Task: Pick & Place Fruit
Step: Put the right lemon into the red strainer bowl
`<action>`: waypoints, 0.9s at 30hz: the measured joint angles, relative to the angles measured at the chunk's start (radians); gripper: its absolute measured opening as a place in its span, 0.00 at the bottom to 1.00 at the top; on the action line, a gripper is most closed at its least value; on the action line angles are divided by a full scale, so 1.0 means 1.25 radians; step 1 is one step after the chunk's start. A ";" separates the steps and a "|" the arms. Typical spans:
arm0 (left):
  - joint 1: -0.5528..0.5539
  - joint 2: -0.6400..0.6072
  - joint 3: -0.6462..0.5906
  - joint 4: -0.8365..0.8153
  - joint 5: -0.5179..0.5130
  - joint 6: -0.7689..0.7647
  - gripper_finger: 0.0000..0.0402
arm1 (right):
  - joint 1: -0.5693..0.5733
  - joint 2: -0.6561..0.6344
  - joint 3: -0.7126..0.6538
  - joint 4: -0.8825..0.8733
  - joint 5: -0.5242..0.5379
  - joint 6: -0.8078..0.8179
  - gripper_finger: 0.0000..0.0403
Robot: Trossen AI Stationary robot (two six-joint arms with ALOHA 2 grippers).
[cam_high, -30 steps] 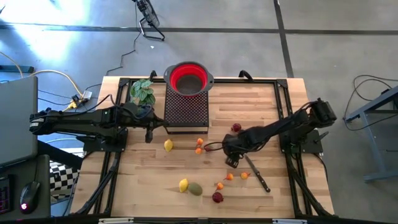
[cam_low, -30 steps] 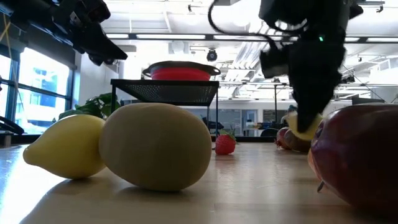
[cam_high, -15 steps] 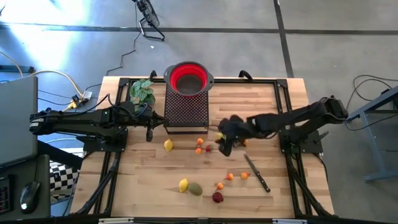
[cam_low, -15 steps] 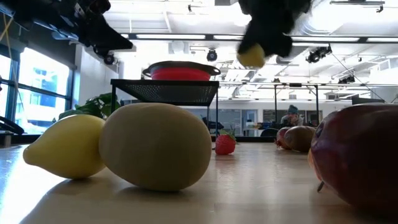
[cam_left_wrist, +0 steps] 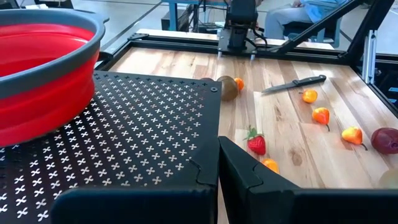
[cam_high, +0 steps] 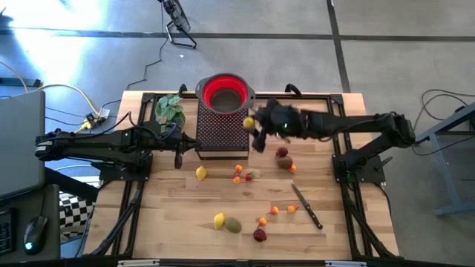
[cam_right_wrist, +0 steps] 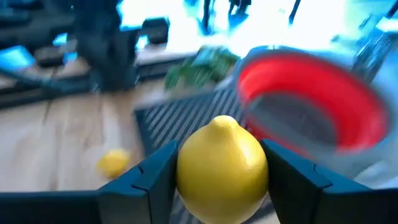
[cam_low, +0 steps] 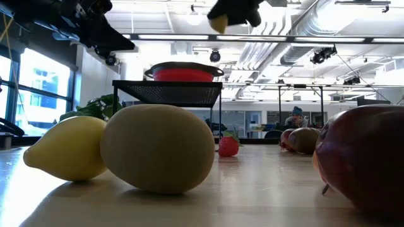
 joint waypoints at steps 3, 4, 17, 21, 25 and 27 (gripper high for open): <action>0.000 0.000 0.000 0.000 0.000 0.000 0.00 | -0.040 0.006 0.037 0.006 -0.002 -0.047 0.49; 0.000 0.000 0.000 0.000 0.000 0.000 0.00 | -0.051 0.009 0.047 0.013 -0.002 -0.055 0.49; 0.000 0.000 0.000 0.000 0.000 -0.001 0.00 | -0.163 0.014 0.106 0.073 -0.078 -0.131 0.49; 0.000 0.000 0.000 0.000 -0.014 0.000 0.00 | -0.189 0.039 0.107 0.107 -0.116 -0.137 0.49; 0.000 0.000 0.000 0.001 -0.039 0.004 0.00 | -0.209 0.093 0.135 0.121 -0.135 -0.148 0.49; 0.000 0.000 0.000 0.001 -0.050 0.014 0.00 | -0.219 0.124 0.169 0.121 -0.138 -0.155 0.49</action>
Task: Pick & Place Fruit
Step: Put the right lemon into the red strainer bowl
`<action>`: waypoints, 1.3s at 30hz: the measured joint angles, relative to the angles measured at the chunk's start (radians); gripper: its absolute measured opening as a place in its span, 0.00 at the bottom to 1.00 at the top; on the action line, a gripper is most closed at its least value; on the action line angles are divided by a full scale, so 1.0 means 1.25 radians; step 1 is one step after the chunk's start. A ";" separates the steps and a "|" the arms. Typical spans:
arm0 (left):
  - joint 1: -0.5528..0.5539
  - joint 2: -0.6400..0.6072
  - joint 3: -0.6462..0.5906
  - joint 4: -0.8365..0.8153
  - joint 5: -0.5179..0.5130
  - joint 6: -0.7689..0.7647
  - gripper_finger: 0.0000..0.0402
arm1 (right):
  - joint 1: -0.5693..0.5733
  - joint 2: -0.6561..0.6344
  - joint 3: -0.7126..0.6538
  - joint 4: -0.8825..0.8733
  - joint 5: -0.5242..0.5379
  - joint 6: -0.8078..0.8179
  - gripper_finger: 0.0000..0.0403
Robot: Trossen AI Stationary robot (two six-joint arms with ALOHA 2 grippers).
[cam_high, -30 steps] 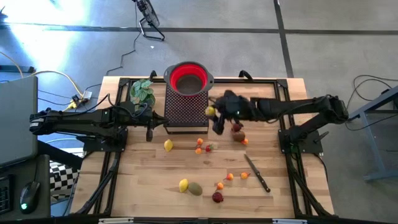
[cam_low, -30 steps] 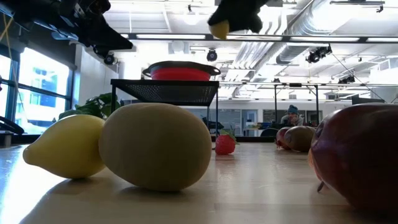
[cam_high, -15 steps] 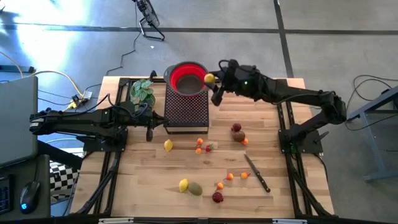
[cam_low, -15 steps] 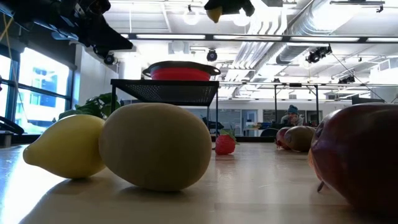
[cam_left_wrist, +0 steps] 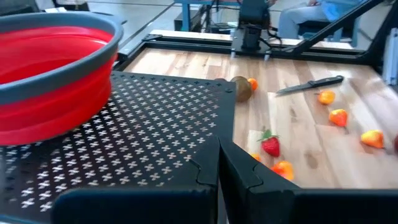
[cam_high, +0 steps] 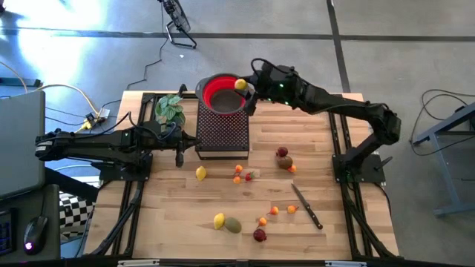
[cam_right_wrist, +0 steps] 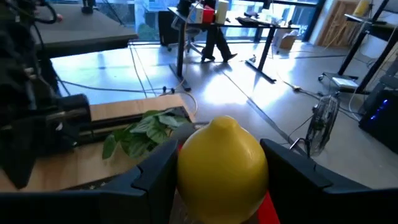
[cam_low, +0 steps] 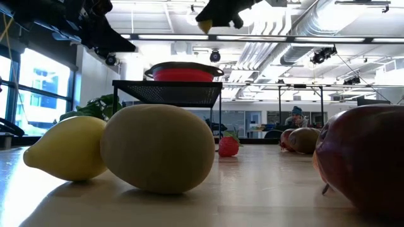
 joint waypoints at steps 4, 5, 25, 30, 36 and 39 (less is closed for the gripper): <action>0.000 0.000 0.000 0.000 -0.004 0.007 0.00 | -0.023 0.063 0.093 -0.046 -0.001 -0.028 0.49; 0.000 0.000 0.000 0.000 -0.004 0.007 0.00 | -0.027 0.082 0.119 -0.060 -0.001 -0.034 0.49; 0.000 0.000 0.000 -0.001 -0.012 0.007 0.00 | -0.086 0.354 0.358 -0.259 -0.066 -0.032 0.49; 0.000 0.000 0.000 -0.001 -0.012 0.007 0.00 | -0.084 0.371 0.358 -0.293 -0.080 -0.024 0.49; 0.000 0.000 0.000 -0.007 -0.012 0.007 0.00 | -0.077 0.371 0.358 -0.284 -0.071 -0.038 0.56; 0.000 0.000 0.000 -0.007 -0.012 0.007 0.00 | -0.069 0.368 0.358 -0.277 -0.039 -0.051 0.64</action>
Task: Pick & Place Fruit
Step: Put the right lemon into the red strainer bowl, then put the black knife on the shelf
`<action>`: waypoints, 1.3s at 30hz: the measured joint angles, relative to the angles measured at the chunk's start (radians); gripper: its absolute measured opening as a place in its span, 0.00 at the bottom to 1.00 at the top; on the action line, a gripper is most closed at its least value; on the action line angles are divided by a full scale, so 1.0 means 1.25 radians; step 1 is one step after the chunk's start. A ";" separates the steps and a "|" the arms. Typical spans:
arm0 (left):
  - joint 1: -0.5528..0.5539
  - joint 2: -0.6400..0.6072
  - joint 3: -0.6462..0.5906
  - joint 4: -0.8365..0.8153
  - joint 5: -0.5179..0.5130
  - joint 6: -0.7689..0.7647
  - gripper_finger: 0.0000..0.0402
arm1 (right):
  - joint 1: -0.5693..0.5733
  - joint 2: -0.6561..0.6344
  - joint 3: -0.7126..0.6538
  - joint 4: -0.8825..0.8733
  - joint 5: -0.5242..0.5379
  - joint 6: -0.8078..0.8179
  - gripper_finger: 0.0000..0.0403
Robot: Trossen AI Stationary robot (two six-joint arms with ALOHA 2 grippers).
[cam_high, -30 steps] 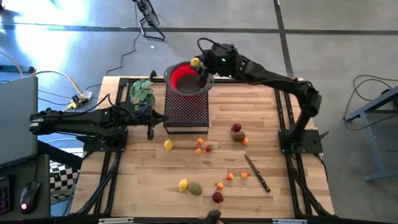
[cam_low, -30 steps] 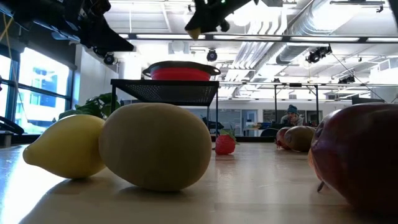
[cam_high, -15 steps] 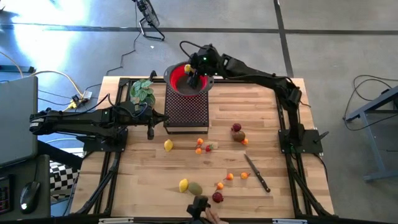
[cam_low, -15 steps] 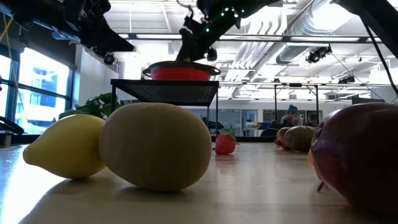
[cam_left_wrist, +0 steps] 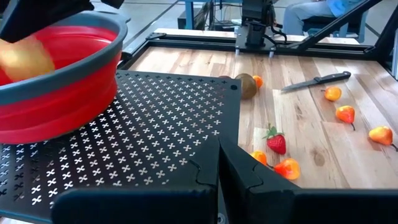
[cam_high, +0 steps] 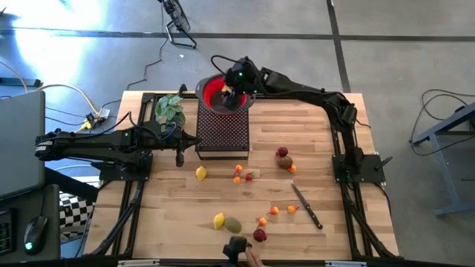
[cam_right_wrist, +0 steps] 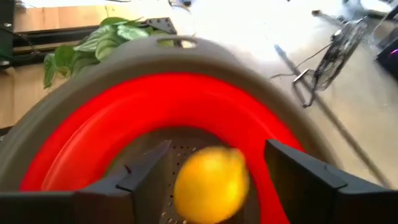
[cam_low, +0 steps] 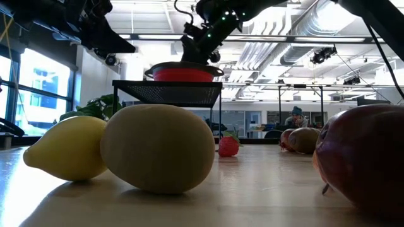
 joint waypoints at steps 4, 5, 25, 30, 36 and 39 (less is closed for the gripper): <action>0.000 0.000 0.000 0.000 0.000 0.000 0.00 | 0.011 -0.002 0.000 -0.001 0.027 -0.010 0.73; 0.000 0.000 0.000 0.000 0.000 0.000 0.00 | 0.013 -0.002 0.000 -0.003 0.031 -0.019 0.75; 0.000 0.000 0.000 0.000 0.002 -0.003 0.00 | 0.063 -0.163 0.001 -0.183 0.089 -0.087 0.33; 0.000 0.000 0.000 0.000 0.002 -0.003 0.00 | 0.064 -0.178 0.000 -0.239 0.088 -0.068 0.22; 0.000 0.000 0.000 0.000 0.001 -0.003 0.00 | 0.068 -0.189 -0.001 -0.389 0.075 -0.024 0.08; 0.000 0.000 0.000 0.000 -0.001 -0.003 0.00 | 0.073 -0.201 0.000 -0.468 0.023 0.007 0.02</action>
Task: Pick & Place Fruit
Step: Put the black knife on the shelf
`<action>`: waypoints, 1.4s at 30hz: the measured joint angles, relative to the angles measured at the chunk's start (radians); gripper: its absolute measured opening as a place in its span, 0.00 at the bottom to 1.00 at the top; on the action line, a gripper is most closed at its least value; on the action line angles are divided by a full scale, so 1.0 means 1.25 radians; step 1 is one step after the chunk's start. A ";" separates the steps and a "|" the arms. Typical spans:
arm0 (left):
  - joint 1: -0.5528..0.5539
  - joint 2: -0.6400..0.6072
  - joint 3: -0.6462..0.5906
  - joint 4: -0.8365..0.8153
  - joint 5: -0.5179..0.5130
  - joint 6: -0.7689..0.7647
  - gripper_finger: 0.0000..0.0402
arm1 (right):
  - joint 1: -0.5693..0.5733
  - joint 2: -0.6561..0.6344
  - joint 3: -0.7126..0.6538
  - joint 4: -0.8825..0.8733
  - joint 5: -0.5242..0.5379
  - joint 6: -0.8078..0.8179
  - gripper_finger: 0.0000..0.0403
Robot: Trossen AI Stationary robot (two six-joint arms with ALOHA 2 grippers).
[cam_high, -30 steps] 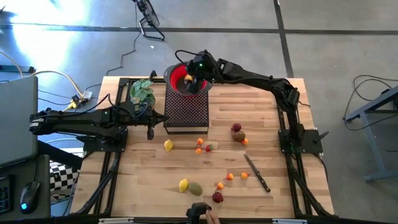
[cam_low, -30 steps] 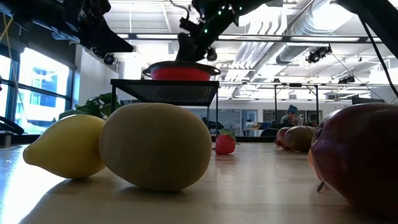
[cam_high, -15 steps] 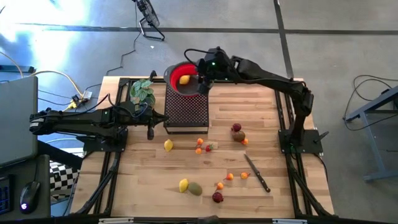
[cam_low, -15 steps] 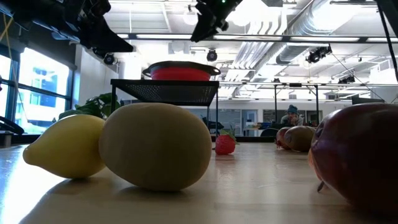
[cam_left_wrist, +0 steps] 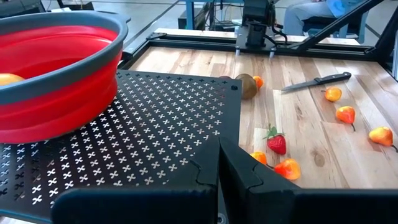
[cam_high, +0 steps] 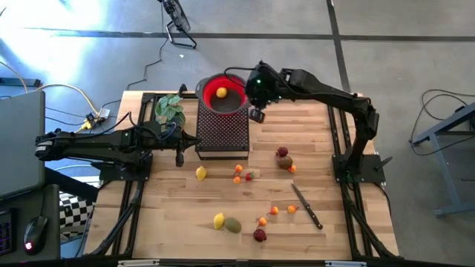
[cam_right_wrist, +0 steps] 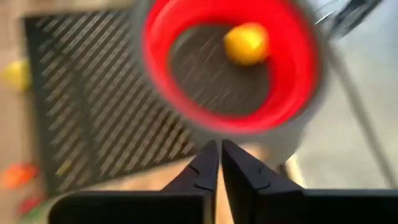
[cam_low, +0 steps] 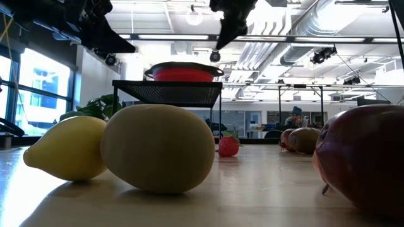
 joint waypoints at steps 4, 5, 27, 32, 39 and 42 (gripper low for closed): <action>0.000 0.000 0.000 0.000 0.000 0.000 0.00 | 0.019 -0.005 0.000 -0.090 -0.019 0.045 0.01; 0.000 0.000 0.000 0.000 0.000 0.000 0.00 | 0.022 -0.009 -0.003 -0.110 -0.018 0.056 0.01; 0.000 0.000 0.000 0.001 0.001 -0.001 0.00 | 0.146 -0.486 -0.661 0.182 0.098 0.466 0.01; 0.000 0.000 0.000 0.001 0.004 -0.001 0.00 | 0.183 -0.522 -0.722 0.178 0.142 0.548 0.01; 0.000 0.000 0.000 0.000 0.004 -0.001 0.00 | 0.250 -0.526 -0.773 0.175 0.148 0.655 0.01; 0.000 0.000 0.000 0.000 0.003 -0.001 0.00 | 0.291 -0.525 -0.797 0.173 0.147 0.718 0.01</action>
